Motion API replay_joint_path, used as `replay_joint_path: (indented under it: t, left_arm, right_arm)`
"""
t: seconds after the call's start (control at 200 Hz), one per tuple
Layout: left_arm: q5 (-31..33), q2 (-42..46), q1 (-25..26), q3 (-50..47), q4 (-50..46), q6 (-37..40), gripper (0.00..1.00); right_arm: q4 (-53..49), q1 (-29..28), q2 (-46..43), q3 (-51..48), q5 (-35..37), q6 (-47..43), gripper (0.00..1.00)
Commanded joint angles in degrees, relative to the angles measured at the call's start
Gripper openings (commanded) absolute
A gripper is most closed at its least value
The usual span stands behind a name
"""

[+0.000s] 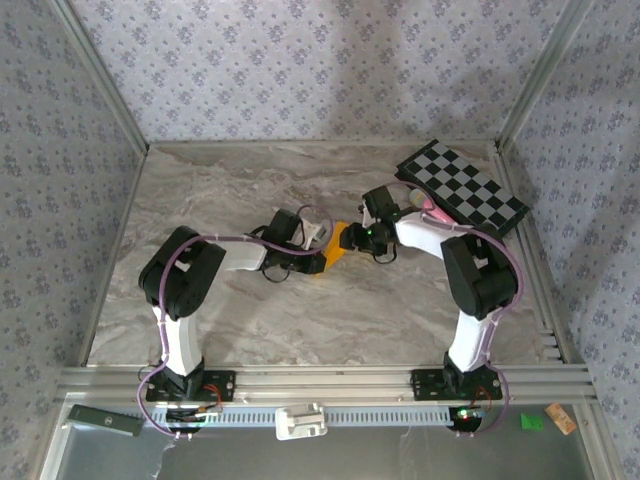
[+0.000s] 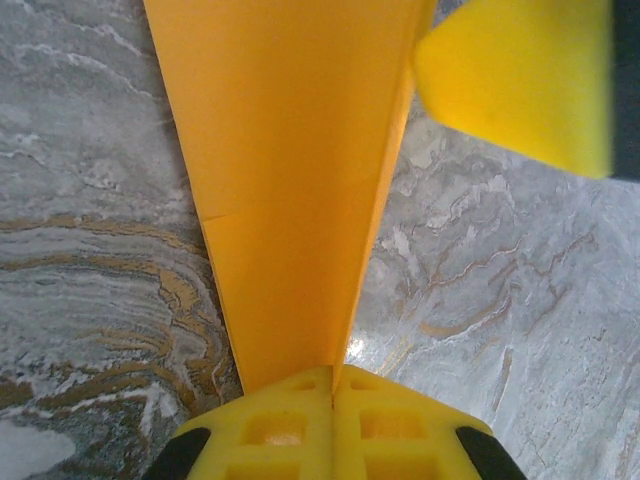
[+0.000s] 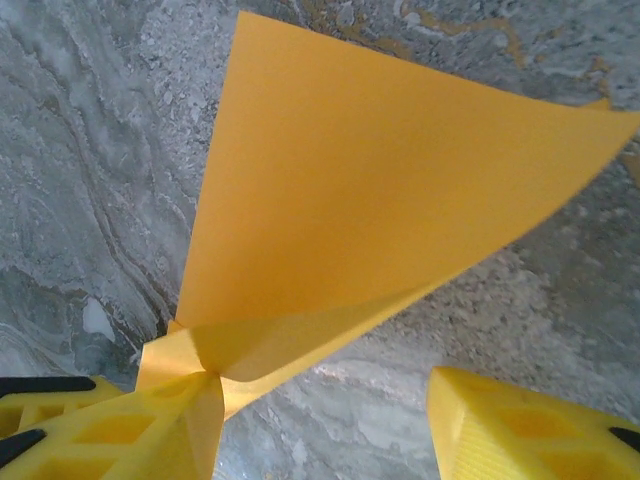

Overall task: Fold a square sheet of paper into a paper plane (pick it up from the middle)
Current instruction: Fold the wing for the fifth time at the center of the table.

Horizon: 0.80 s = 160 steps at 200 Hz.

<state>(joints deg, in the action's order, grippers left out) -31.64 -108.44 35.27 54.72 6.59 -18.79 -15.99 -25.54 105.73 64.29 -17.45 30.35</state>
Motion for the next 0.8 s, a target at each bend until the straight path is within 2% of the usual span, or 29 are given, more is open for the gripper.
replay_joint_path:
  t: [0.0, 0.305, 0.515, 0.795]
  left_arm:
    - [-1.85, -1.16, -0.39, -0.66, 1.91, -0.59, 0.05]
    - [-2.29, -1.68, -0.86, -0.75, 2.11, -1.16, 0.11]
    - [-2.29, -1.82, -0.96, -0.76, 1.80, -1.47, 0.16]
    - [-1.85, -1.66, -1.01, 0.72, -0.84, -1.69, 0.18]
  right_arm:
    - [-0.03, -0.45, 2.08, 1.85, -1.60, -1.08, 0.57]
    - [-1.53, -0.97, 4.59, 2.95, -0.60, -1.70, 0.60]
    - [-5.42, -1.94, 7.17, 5.78, 2.92, -2.22, 0.60]
    - [-10.92, -3.48, 10.51, 9.03, 7.59, -1.88, 0.62]
